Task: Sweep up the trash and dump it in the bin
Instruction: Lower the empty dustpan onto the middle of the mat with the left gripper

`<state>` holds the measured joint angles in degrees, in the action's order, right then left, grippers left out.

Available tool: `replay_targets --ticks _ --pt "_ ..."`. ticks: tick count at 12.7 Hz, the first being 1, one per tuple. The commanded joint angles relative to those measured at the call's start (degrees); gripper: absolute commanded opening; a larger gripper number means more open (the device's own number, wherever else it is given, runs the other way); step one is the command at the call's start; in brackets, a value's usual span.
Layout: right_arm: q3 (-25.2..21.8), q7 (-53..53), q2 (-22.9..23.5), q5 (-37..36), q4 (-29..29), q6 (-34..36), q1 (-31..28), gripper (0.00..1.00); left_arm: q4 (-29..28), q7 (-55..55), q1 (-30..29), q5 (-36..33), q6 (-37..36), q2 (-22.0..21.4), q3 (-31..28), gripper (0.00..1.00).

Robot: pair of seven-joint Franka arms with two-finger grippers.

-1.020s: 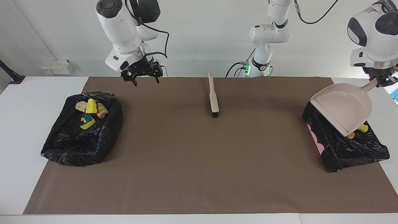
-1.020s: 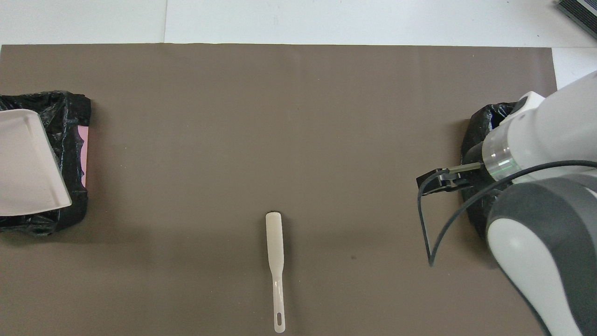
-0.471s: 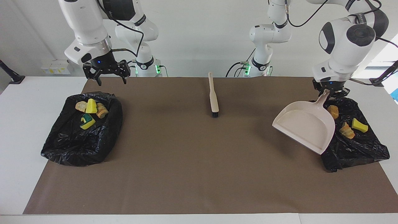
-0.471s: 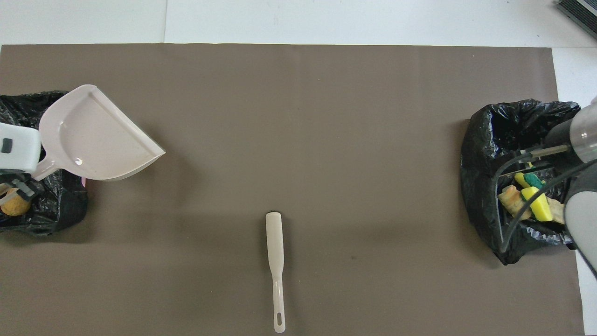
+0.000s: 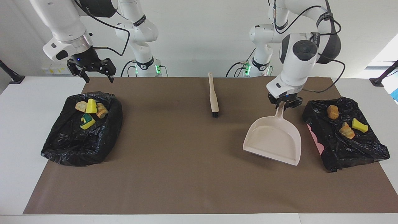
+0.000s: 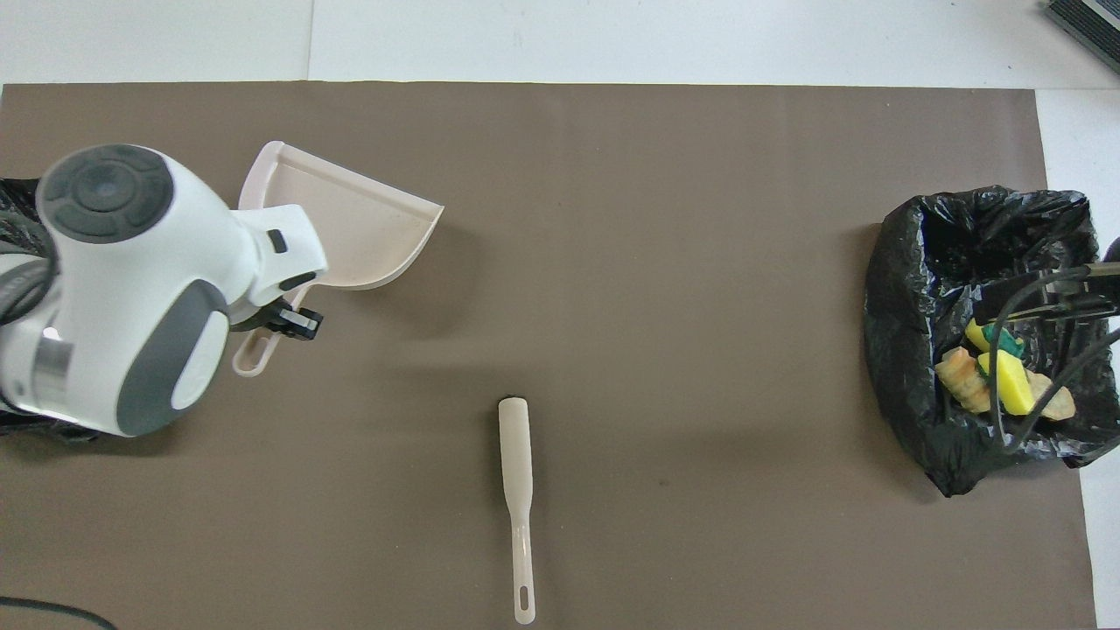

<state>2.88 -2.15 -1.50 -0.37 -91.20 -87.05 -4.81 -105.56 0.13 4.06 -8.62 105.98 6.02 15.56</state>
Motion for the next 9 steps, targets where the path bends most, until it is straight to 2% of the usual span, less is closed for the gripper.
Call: replay_targets --ticks 1,4,6,8,9 --pt "0.4 0.8 0.3 0.4 0.5 0.4 -0.7 1.00 1.5 -14.5 0.2 0.7 6.1 5.4 5.6 0.00" --pt "0.4 1.0 0.3 0.3 0.6 0.2 -0.8 1.00 7.4 -28.1 2.4 -0.1 9.2 13.5 8.8 0.00" --pt "0.4 1.0 0.3 0.4 0.5 0.3 -0.8 1.00 9.5 -30.0 4.8 0.0 10.1 15.6 8.7 0.00" --pt "0.5 1.0 0.3 0.2 0.5 0.3 -0.3 1.00 9.6 -30.8 4.9 0.0 11.9 16.1 8.7 0.00" --pt "0.5 1.3 0.3 0.3 0.5 0.2 -0.2 1.00 10.5 -32.3 5.2 -0.1 12.4 17.7 8.7 0.00"
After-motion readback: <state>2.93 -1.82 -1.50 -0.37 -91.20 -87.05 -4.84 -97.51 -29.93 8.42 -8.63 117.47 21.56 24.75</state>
